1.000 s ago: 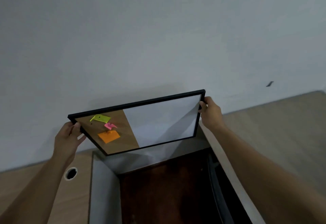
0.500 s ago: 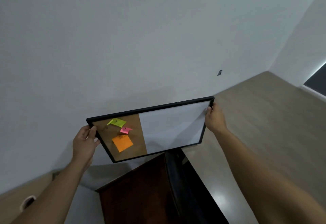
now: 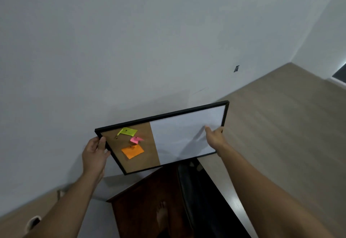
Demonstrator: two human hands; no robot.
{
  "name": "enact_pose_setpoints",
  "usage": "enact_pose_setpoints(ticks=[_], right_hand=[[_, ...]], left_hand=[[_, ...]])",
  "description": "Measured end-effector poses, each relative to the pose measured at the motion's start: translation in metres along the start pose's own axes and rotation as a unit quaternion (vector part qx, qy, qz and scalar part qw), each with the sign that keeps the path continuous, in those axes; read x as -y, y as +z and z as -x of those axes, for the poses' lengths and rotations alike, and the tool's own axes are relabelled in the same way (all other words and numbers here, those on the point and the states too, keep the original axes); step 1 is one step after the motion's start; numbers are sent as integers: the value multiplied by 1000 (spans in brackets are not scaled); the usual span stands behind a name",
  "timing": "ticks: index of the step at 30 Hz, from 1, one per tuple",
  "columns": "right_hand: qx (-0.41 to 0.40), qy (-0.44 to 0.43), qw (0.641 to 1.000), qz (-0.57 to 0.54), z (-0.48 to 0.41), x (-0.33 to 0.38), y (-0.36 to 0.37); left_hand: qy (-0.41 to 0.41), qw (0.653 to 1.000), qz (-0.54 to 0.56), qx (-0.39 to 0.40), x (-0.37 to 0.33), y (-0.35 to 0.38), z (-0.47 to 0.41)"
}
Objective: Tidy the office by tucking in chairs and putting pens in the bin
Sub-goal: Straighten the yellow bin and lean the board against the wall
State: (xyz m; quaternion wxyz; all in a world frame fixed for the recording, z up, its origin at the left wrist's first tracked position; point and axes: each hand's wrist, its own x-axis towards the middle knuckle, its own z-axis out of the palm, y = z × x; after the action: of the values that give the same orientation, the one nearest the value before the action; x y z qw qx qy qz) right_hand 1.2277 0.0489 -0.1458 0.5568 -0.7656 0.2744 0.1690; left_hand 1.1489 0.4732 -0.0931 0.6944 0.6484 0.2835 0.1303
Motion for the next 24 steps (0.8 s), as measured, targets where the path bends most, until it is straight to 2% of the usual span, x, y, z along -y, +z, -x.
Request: enact_pose_setpoints(ticks=[2, 5, 19, 24], right_hand=[[28, 43, 999, -17, -6, -8, 23], [38, 54, 997, -45, -26, -13, 53], [125, -37, 991, -12, -82, 76, 146], [101, -16, 995, -21, -93, 78, 165]], left_hand=[[2, 1000, 4, 8, 1, 2, -12], [-4, 1000, 4, 10, 4, 4, -28], [-61, 997, 34, -16, 12, 9, -91], [-57, 998, 14, 20, 17, 8, -100]])
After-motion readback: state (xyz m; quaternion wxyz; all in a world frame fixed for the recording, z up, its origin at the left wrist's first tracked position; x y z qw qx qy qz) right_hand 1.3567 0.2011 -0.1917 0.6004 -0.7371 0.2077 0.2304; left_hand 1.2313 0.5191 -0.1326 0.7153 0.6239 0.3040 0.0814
